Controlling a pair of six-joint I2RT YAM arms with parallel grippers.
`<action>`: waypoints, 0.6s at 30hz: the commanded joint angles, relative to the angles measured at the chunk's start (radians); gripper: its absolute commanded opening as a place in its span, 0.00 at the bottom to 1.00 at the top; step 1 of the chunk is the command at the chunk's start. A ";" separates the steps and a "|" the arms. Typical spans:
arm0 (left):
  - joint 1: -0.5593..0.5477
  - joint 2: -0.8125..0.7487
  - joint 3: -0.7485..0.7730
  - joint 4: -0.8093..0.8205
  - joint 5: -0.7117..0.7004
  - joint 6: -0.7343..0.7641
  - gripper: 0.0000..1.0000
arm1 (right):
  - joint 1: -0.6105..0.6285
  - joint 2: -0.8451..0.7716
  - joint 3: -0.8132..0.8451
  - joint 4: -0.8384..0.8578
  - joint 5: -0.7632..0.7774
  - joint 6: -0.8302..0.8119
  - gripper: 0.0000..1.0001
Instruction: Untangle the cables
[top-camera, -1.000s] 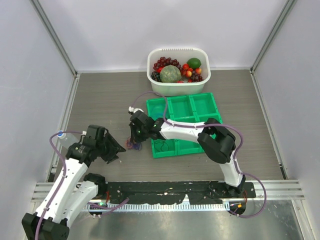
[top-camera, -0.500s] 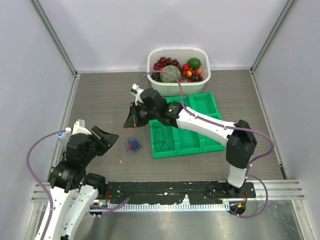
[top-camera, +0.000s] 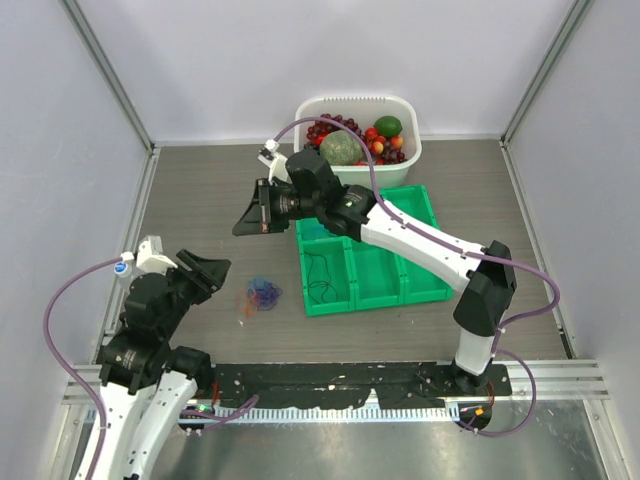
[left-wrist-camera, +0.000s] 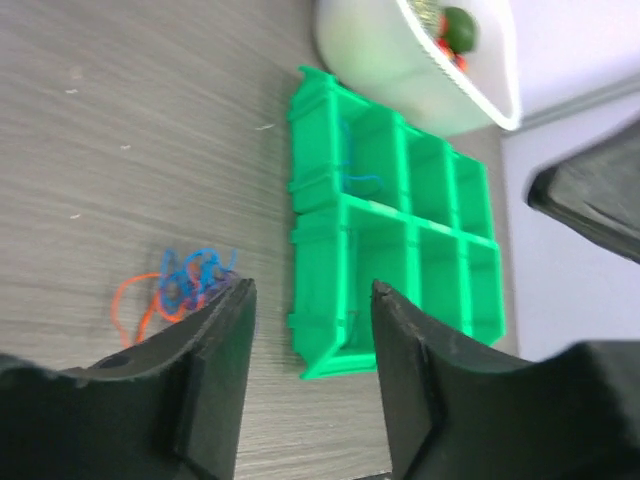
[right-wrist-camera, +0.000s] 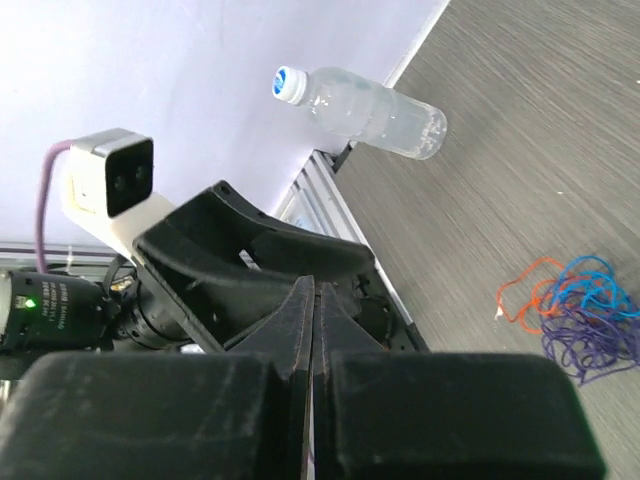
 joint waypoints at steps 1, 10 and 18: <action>0.007 0.096 0.071 -0.163 -0.178 -0.090 0.50 | 0.004 -0.035 0.012 -0.091 0.048 -0.135 0.01; 0.007 0.458 0.052 -0.328 -0.009 -0.318 0.71 | 0.004 -0.113 -0.112 -0.192 0.120 -0.224 0.08; 0.009 0.560 -0.072 -0.221 0.075 -0.380 0.64 | 0.004 -0.139 -0.160 -0.186 0.129 -0.241 0.08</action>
